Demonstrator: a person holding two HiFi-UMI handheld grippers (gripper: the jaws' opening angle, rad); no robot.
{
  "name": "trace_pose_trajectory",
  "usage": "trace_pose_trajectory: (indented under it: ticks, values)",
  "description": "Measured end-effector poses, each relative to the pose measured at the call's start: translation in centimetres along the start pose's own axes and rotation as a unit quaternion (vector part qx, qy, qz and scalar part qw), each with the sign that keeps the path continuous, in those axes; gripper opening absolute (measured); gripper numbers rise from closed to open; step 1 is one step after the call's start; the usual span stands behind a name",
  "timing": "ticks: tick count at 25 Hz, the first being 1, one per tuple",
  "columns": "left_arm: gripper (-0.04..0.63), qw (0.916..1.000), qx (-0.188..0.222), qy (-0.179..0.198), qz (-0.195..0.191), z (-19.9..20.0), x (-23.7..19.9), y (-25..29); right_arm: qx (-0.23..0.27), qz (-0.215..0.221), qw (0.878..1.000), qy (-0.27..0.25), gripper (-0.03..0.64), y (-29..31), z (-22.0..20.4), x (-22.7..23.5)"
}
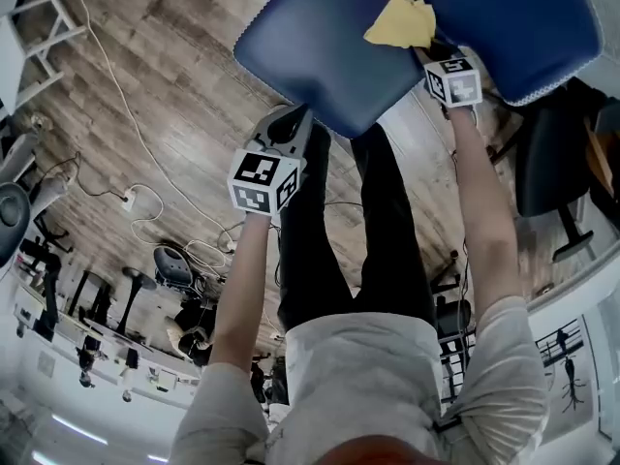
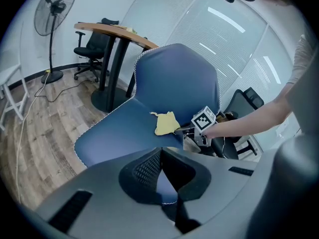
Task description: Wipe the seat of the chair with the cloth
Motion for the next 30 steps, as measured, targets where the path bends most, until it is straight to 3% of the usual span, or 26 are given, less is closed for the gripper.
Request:
trace_pose_trajectory:
  ticks: [3,6,9,13,15,18,24,30]
  values:
    - [0.026,0.9999,-0.004,0.009,-0.013,0.4,0.5,0.8,0.033,-0.042,0.996,0.068,0.064,-0.7,-1.4,0.4]
    - [0.026,0.9992,-0.012,0.025,-0.029,0.3,0.9,1.0,0.054,-0.091,0.982,0.158,0.064,-2.0,-2.9,-0.6]
    - [0.026,0.9987,-0.014,0.021,-0.045,-0.3,0.7,0.6,0.078,-0.118,0.957,0.252,0.064,-2.3,-5.1,-1.9]
    - [0.026,0.9975,-0.017,0.02,-0.065,-1.1,-1.1,0.2,0.121,-0.154,0.911,0.363,0.064,-2.0,-6.4,-2.8]
    - [0.026,0.9967,-0.026,0.039,-0.066,-1.8,-2.0,-0.3,0.132,-0.171,0.893,0.395,0.064,-2.1,-6.6,-3.7]
    - [0.026,0.995,-0.04,0.059,-0.07,-2.6,-3.1,-1.3,0.14,-0.18,0.876,0.425,0.064,-2.3,-7.1,-5.6]
    - [0.026,0.9887,-0.066,0.103,-0.087,-2.8,-4.9,-2.8,0.132,-0.188,0.856,0.463,0.064,-1.4,-7.1,-10.7]
    - [0.026,0.9852,-0.073,0.126,-0.091,-2.8,-5.3,-4.3,0.106,-0.171,0.876,0.439,0.064,-0.2,-6.5,-15.7]
Point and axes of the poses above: the fingertips, and each gripper's own axes: y forward along the fingers, x to its right, z out of its top, the point moved 4 cm from there along -y, backward along the fingers, and after that the axes turned 8 degrees about -y, right-handed, at the moved point
